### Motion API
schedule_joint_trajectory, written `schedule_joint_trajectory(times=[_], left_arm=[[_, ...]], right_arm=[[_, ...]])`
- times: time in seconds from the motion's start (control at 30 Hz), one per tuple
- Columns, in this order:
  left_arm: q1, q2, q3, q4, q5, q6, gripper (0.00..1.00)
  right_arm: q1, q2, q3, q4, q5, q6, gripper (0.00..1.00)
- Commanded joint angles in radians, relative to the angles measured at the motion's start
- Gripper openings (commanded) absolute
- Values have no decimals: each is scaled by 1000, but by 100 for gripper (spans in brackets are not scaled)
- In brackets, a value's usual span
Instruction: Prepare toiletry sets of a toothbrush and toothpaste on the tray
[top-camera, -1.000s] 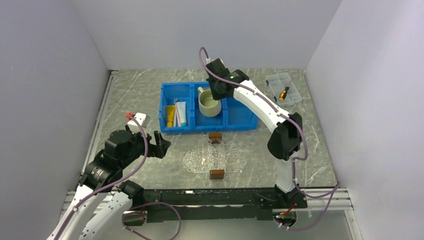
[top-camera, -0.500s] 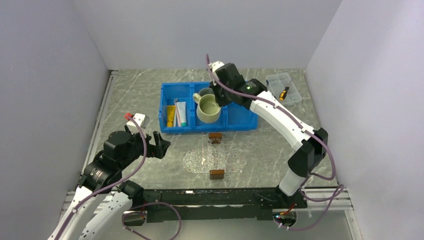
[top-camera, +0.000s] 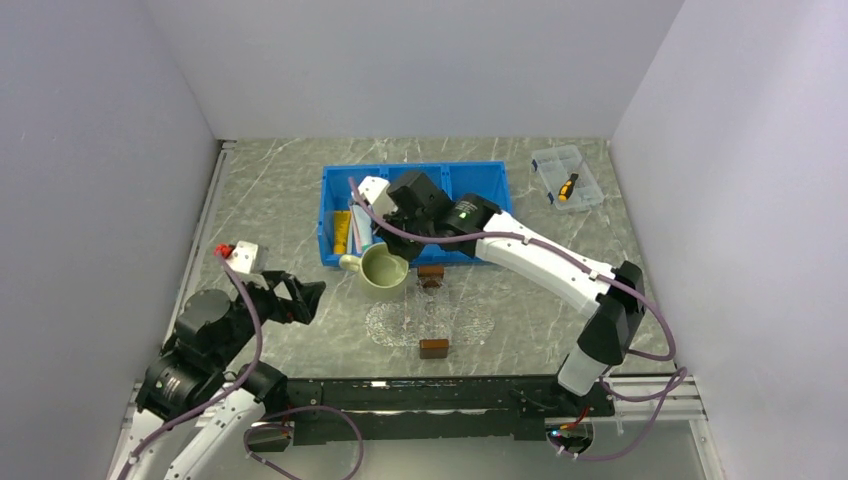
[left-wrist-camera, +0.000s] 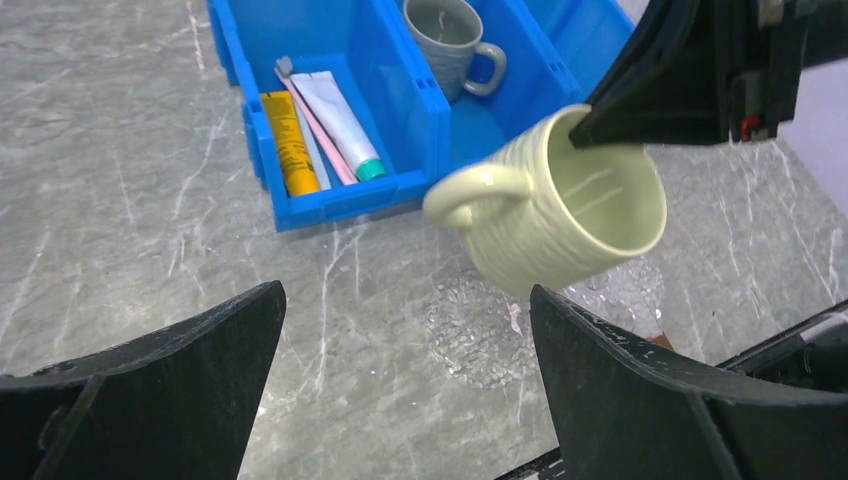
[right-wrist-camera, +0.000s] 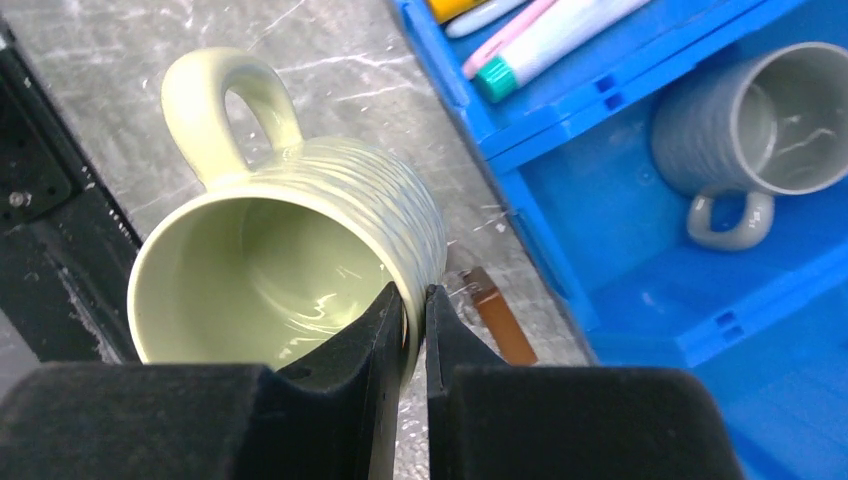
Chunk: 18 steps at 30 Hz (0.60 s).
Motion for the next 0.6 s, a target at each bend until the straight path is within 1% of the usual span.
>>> schedule_joint_trajectory(times=[0.0, 0.23, 0.37, 0.57], left_arm=[[3, -65, 8, 8, -90, -23, 99], [3, -149, 8, -11, -181, -46, 99], [3, -163, 5, -11, -189, -49, 99], [3, -154, 5, -11, -182, -47, 99]], right_arm=[[24, -23, -9, 109, -55, -22, 0], [48, 16, -37, 110, -94, -33, 0], [50, 52, -33, 100, -117, -46, 0], [53, 102, -68, 138, -120, -41, 0]])
